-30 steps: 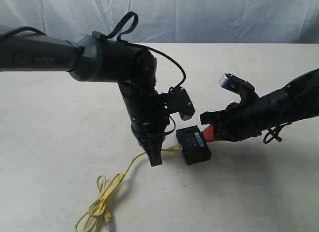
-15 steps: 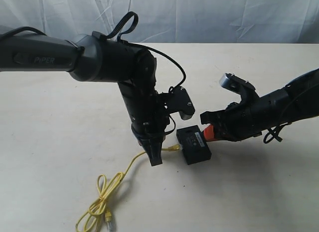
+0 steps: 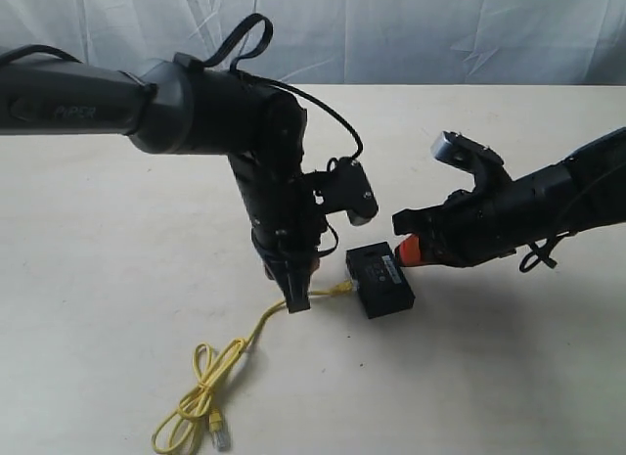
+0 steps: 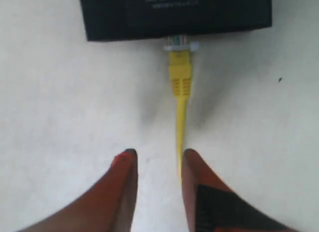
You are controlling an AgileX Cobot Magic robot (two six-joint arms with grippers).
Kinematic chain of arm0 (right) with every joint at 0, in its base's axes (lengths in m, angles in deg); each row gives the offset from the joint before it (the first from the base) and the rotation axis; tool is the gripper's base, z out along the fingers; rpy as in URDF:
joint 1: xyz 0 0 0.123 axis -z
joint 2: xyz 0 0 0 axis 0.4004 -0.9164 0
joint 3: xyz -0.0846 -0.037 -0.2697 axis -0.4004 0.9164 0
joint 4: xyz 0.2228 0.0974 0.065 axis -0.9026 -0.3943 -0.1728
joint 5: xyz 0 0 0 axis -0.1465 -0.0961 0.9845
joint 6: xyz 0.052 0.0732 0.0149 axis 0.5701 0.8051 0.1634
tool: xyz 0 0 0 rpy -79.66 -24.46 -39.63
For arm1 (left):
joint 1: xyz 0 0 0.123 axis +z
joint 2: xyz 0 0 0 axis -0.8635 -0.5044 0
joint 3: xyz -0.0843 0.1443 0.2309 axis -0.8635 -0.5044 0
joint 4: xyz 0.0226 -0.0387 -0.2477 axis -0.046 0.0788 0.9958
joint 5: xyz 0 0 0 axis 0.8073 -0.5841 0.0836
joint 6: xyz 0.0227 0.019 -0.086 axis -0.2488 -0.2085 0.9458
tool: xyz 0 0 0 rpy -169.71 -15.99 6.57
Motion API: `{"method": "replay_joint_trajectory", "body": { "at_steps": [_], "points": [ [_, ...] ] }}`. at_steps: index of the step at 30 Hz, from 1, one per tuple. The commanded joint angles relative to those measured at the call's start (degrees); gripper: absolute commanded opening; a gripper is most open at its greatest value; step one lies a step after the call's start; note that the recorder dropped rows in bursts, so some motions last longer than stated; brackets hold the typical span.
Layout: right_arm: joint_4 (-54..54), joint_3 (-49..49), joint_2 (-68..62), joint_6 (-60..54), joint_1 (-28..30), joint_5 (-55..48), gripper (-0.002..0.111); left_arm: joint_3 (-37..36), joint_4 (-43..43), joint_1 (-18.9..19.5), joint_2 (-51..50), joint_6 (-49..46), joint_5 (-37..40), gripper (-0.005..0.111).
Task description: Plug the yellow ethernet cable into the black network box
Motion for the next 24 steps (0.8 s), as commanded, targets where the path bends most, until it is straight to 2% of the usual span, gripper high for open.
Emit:
{"method": "replay_joint_trajectory", "body": {
  "at_steps": [1, 4, 5, 7, 10, 12, 13, 14, 16, 18, 20, 24],
  "points": [
    [8.46, -0.12, 6.91, 7.39, 0.21, 2.51, -0.001, 0.25, -12.95, 1.65, 7.10, 17.36, 2.77, 0.023],
    [24.50, -0.01, 15.48, 20.70, 0.21, 2.28, -0.001, 0.25, -11.44, 7.86, 14.11, 28.62, 3.85, 0.003],
    [31.05, -0.01, 19.06, 25.78, 0.21, 2.13, -0.001, 0.00, -10.04, 10.22, 17.08, 30.05, 4.32, 0.000],
    [42.50, 0.24, 25.66, 35.77, 0.21, 1.06, -0.001, -2.56, -9.59, 14.68, 23.72, 32.79, 3.48, 0.000],
    [49.64, 2.82, 36.36, 40.38, 0.21, 1.78, -0.001, -9.49, -9.59, 20.25, 35.83, 35.39, -1.40, 0.000],
    [51.97, 7.66, 48.47, 40.38, 0.21, 4.10, -0.001, -19.54, -9.59, 23.28, 51.25, 36.78, -10.28, 0.000],
    [52.10, 8.70, 51.66, 40.38, 0.21, 4.55, -0.001, -22.31, -9.71, 23.54, 54.41, 37.28, -12.54, 0.000],
    [52.21, 11.31, 57.80, 40.38, 0.21, 5.50, -0.001, -27.62, -9.83, 23.93, 62.06, 37.26, -16.57, 0.000],
    [52.21, 14.54, 66.52, 40.38, 0.21, 6.02, -0.001, -33.31, -10.32, 23.93, 71.16, 37.26, -18.89, 0.000],
    [52.33, 17.23, 73.88, 40.38, 0.21, 6.16, -0.001, -36.42, -10.65, 23.93, 77.71, 37.26, -17.69, 0.000],
    [52.26, 17.55, 79.79, 40.38, 0.21, 5.82, -0.001, -37.25, -10.65, 23.93, 82.55, 37.26, -14.34, 0.000],
    [51.46, 17.55, 84.91, 40.38, 0.21, 5.82, -0.001, -37.25, -10.65, 23.93, 86.23, 37.16, -14.08, 0.000]
  ]
}}
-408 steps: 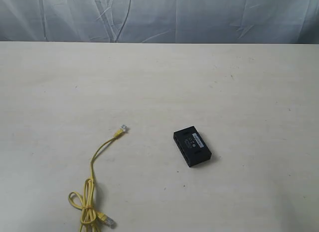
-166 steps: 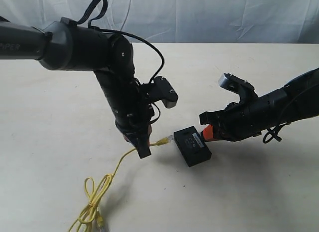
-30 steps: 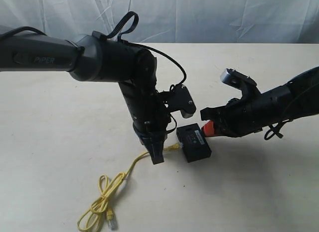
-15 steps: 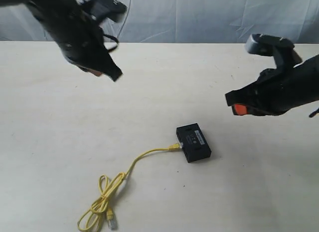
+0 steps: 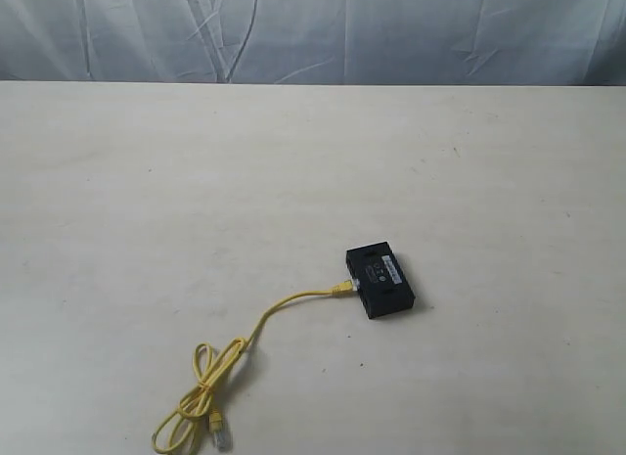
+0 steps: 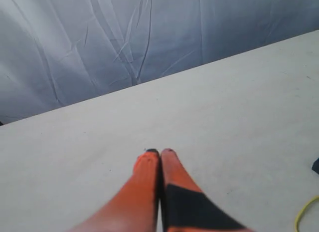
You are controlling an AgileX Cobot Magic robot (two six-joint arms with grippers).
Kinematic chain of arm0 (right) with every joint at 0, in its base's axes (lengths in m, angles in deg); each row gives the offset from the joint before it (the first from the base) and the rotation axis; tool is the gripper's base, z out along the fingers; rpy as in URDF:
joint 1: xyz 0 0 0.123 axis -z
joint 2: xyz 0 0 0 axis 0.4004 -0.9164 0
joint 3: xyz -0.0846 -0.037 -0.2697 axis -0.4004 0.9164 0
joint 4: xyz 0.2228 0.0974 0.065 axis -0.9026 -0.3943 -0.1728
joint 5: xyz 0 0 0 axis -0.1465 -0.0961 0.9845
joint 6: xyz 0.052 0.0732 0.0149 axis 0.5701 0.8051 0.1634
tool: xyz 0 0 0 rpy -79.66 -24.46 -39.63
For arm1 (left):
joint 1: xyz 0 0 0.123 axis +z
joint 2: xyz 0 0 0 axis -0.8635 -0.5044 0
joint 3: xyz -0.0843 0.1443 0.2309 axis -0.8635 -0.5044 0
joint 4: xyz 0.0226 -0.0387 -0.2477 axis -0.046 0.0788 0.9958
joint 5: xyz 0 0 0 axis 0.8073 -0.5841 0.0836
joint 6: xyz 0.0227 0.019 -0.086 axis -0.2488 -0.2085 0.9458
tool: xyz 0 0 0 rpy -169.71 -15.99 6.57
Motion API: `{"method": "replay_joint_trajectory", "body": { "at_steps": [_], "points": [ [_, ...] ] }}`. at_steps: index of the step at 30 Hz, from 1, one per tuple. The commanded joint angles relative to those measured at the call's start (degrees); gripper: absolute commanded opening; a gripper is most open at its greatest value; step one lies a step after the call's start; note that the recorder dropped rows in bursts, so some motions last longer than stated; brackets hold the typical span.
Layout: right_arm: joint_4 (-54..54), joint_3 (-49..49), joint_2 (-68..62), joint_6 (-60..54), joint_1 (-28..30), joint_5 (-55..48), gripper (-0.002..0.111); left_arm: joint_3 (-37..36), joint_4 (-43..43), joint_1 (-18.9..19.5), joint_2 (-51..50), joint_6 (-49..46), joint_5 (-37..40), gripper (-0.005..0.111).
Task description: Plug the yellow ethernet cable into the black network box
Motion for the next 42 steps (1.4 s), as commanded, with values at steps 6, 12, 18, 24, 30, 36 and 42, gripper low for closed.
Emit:
{"method": "replay_joint_trajectory", "body": {
  "at_steps": [6, 12, 18, 24, 30, 36, 42],
  "points": [
    [-0.43, 0.28, 8.93, 0.16, 0.21, 0.53, -0.001, -0.29, -0.16, 0.29, 6.18, 0.41, 0.35, 0.000],
    [-0.56, 0.28, 9.70, 0.16, 0.21, 0.53, -0.001, -0.29, -0.16, 0.29, 6.18, 0.41, 0.35, 0.000],
    [3.07, 0.28, 9.68, 0.70, 0.21, 0.50, -0.001, -0.29, -0.16, 0.29, 6.18, 0.41, 0.22, 0.000],
    [11.08, 0.28, 9.68, 15.01, 0.21, -0.61, -0.001, -0.29, -0.26, 0.29, 6.18, 0.41, 0.22, 0.000],
    [15.44, 0.28, 9.68, 19.00, 0.21, -0.61, -0.001, -0.29, -0.26, 0.29, 6.18, 0.41, 0.22, 0.000],
    [19.58, 0.37, 9.68, 23.45, 0.21, -0.61, -0.001, -0.29, -0.26, 0.29, 6.18, 0.41, 0.32, 0.000],
    [21.39, 3.12, 10.72, 23.56, 0.21, 0.11, -0.001, -0.29, -0.26, 0.29, 6.18, 0.41, 0.32, 0.000]
  ]
}}
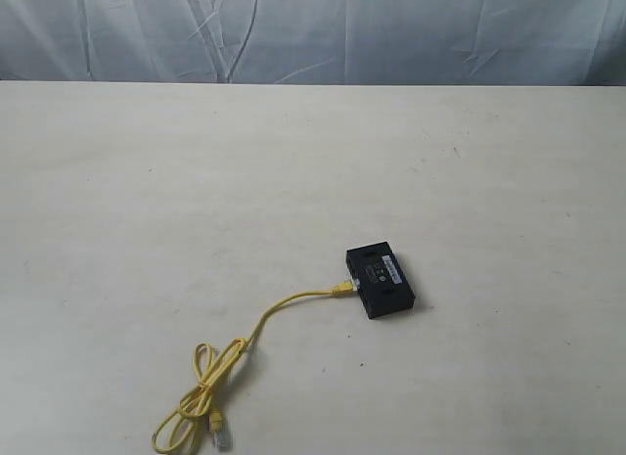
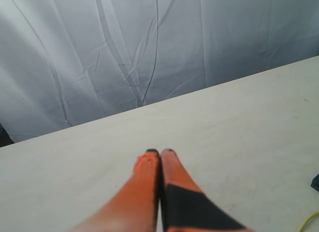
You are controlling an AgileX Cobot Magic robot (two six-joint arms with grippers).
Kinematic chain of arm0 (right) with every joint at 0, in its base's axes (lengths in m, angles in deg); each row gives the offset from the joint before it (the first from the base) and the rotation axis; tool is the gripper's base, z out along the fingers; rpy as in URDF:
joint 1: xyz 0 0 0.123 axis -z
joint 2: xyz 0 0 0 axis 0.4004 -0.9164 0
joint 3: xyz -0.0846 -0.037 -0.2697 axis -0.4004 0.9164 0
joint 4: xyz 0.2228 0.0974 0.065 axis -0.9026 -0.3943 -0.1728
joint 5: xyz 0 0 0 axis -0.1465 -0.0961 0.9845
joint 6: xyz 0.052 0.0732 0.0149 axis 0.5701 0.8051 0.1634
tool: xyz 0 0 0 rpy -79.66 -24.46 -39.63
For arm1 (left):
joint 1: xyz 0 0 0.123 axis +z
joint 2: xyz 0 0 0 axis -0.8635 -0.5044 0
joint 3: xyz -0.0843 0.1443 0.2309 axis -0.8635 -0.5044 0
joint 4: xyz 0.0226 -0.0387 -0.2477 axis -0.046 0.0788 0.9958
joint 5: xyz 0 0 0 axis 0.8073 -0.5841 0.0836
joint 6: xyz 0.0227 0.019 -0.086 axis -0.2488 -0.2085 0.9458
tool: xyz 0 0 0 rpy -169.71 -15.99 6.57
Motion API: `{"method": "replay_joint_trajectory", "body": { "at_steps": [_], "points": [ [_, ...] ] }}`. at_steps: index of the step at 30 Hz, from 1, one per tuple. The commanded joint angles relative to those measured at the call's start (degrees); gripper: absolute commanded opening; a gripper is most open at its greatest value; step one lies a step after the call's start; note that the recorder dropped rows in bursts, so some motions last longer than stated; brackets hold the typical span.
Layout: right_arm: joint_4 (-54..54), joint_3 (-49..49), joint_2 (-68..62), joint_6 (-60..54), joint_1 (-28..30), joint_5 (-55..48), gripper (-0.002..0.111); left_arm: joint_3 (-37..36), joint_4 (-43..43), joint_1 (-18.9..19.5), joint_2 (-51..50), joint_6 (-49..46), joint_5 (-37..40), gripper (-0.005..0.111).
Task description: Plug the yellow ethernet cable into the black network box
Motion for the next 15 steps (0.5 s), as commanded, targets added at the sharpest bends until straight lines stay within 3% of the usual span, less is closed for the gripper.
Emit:
{"method": "replay_joint_trajectory", "body": {
  "at_steps": [1, 6, 15],
  "points": [
    [2.53, 3.41, 2.07, 0.31, 0.21, 1.02, -0.001, -0.28, 0.10, 0.29, 0.33, 0.41, -0.29, 0.000],
    [4.97, 10.42, 8.60, 0.31, 0.95, 1.79, -0.001, -0.28, 0.10, 0.29, 0.33, 0.41, -0.29, 0.000],
    [4.64, 19.80, 15.70, 1.36, 8.41, 8.36, -0.001, -0.28, 0.10, 0.29, 0.33, 0.28, -0.28, 0.000]
  ]
}}
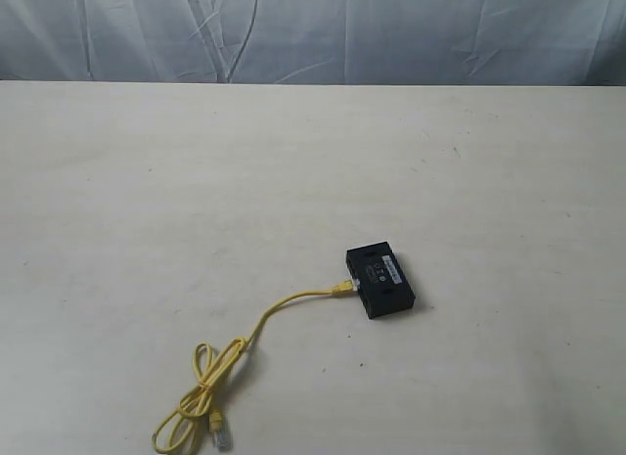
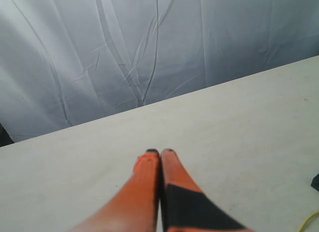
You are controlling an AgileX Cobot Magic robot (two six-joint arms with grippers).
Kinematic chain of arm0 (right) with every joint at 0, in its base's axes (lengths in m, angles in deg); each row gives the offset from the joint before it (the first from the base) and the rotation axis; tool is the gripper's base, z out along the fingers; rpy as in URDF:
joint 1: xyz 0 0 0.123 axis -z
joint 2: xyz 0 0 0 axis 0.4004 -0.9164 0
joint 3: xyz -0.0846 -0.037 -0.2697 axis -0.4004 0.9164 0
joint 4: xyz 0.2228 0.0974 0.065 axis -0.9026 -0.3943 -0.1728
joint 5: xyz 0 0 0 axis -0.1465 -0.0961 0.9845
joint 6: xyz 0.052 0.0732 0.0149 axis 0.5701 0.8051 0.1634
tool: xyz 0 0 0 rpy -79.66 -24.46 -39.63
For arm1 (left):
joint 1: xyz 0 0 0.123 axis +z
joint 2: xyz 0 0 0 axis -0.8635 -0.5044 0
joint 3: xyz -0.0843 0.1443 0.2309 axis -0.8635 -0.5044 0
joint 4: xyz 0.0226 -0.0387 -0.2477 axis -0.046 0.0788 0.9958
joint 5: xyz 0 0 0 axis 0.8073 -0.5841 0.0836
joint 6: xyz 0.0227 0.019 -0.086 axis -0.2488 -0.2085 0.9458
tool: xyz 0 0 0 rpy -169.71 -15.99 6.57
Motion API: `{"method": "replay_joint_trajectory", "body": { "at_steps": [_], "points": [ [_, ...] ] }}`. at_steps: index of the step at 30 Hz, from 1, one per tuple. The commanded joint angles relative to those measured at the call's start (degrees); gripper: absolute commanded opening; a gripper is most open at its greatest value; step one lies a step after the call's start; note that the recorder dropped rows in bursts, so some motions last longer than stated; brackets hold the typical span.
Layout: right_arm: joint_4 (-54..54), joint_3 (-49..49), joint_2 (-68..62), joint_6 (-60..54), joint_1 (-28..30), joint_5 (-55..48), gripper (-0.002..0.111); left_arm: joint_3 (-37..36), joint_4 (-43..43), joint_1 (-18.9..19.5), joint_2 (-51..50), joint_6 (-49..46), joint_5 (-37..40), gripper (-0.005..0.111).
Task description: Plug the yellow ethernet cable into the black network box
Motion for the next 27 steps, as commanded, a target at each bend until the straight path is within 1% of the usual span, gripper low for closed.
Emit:
{"method": "replay_joint_trajectory", "body": {
  "at_steps": [1, 4, 8, 27],
  "points": [
    [0.16, 3.28, 0.86, 0.53, 2.11, 4.24, -0.001, -0.28, 0.10, 0.29, 0.33, 0.28, -0.40, 0.000],
    [-0.09, 6.21, 0.86, 1.26, 2.11, 4.23, -0.001, -0.28, 0.10, 0.29, 0.33, 0.28, -0.40, 0.000],
    [-0.09, 10.04, 0.86, 5.70, 2.11, 6.01, -0.001, -0.28, 0.10, 0.29, 0.33, 0.28, -0.40, 0.000],
    [0.16, 10.04, 0.86, 6.36, 2.11, 6.81, -0.001, -0.28, 0.10, 0.29, 0.33, 0.28, -0.40, 0.000]
  ]
}}
